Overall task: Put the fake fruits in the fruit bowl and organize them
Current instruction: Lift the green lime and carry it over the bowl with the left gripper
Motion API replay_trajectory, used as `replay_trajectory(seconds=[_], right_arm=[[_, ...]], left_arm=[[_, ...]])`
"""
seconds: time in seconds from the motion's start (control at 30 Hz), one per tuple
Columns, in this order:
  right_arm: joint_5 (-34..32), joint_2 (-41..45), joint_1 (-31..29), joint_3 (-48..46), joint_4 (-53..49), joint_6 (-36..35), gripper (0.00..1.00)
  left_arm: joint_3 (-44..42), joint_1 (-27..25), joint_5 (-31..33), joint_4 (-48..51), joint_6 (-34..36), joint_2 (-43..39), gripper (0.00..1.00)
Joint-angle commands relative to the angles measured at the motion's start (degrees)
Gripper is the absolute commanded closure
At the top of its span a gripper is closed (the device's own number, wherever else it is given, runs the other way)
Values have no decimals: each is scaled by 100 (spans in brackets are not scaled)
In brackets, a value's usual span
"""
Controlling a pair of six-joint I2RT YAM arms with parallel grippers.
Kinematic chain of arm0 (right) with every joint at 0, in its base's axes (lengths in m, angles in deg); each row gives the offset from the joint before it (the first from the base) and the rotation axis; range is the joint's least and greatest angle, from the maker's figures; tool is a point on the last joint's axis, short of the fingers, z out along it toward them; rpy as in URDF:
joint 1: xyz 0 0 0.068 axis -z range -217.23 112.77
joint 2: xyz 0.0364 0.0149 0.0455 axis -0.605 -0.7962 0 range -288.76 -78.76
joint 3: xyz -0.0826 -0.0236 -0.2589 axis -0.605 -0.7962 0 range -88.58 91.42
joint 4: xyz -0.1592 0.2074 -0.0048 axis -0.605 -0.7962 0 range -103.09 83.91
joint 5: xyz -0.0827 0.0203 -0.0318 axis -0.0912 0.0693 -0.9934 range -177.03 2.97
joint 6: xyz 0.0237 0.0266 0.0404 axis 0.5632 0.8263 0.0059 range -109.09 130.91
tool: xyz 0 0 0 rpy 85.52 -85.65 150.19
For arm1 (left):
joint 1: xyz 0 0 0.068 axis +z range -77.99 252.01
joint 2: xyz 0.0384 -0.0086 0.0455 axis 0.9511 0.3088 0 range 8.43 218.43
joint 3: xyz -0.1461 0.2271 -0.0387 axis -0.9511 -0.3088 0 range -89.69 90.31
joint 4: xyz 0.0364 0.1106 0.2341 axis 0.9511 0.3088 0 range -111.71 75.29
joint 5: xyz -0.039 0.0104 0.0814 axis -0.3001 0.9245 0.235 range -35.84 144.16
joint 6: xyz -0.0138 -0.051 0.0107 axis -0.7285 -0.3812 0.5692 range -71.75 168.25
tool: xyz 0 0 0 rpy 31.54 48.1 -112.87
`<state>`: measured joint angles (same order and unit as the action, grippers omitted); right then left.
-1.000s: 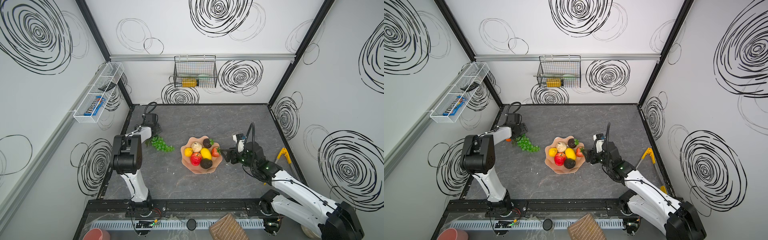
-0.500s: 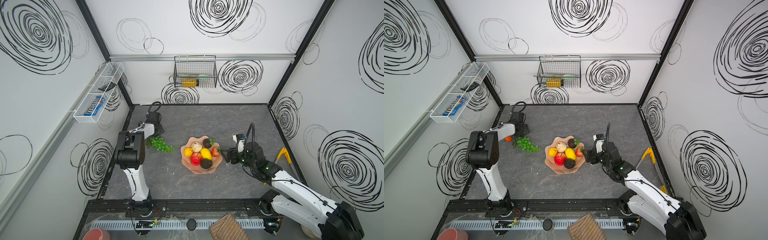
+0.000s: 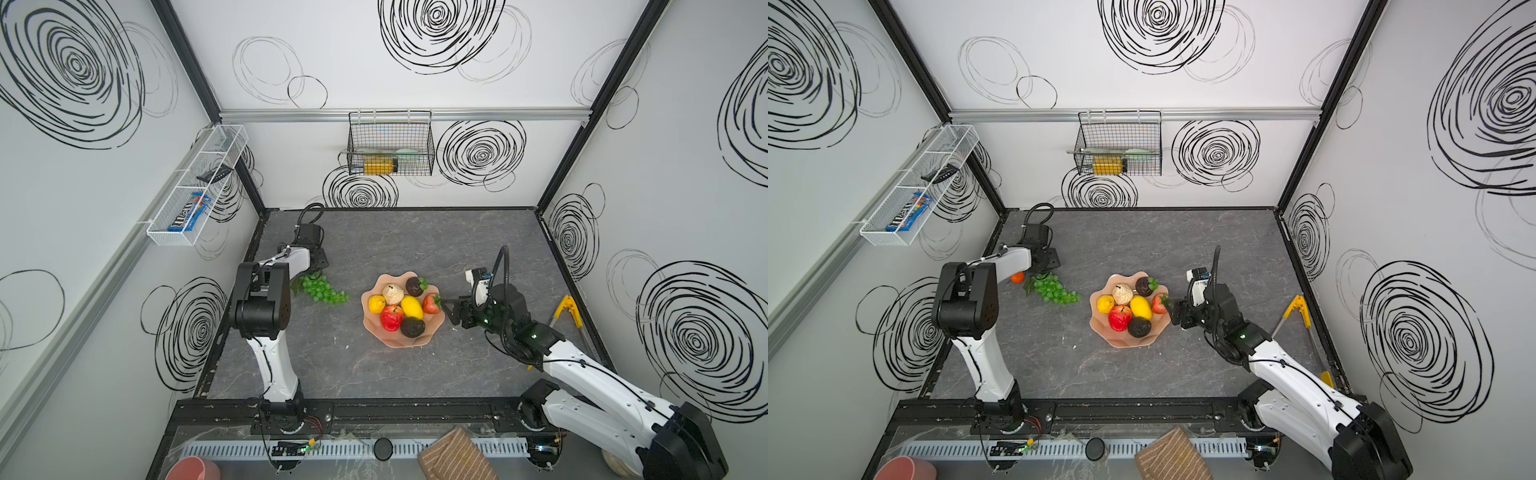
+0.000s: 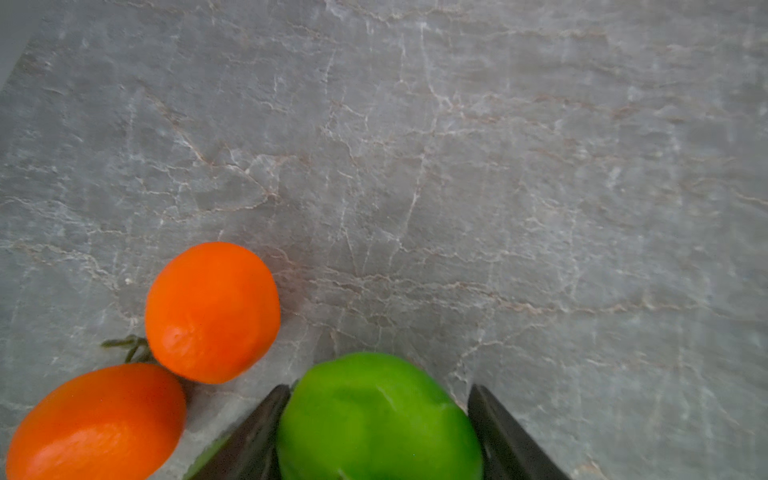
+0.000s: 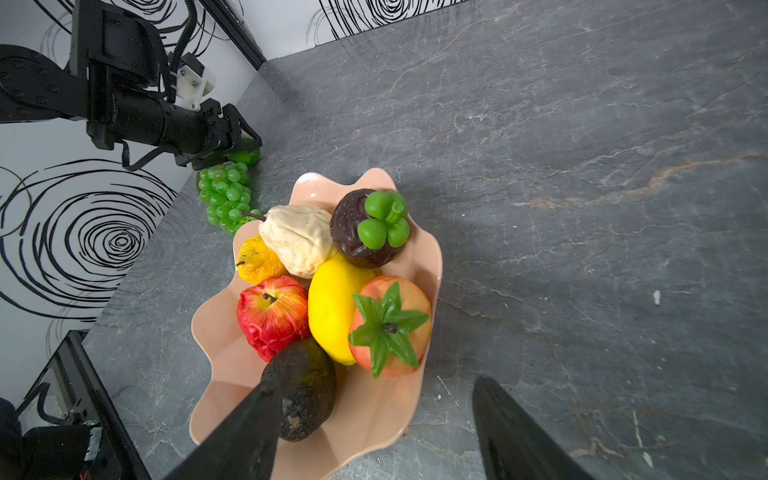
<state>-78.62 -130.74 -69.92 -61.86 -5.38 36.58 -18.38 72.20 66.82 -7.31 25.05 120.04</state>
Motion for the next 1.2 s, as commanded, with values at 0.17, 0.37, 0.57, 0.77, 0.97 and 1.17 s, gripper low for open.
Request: replay_trajectory(seconds=[0.17,0.37,0.57,0.77,0.97,1.17], right_arm=[[161,17,26,36,162,7,24],[125,-27,26,128,137,32,23],[-199,35,88,163,10,27,23],[-185,139,245,78,17,8,23],[-124,166,254,-17,68,62,23],[-19,167,250,-92,149,122,23]], left_arm=[[-305,-280,-234,-583,-88,-1072,32],[-420,-851,-260,-502,-92,-1602,32],[-565,-1945,-265,-296,30,-2194,32],[-330,-2828,-399,255,40,-2218,32],[-364,-3152,-665,353,-109,-2096,33],[-477,-3143,-1150,102,-384,-1888,33]])
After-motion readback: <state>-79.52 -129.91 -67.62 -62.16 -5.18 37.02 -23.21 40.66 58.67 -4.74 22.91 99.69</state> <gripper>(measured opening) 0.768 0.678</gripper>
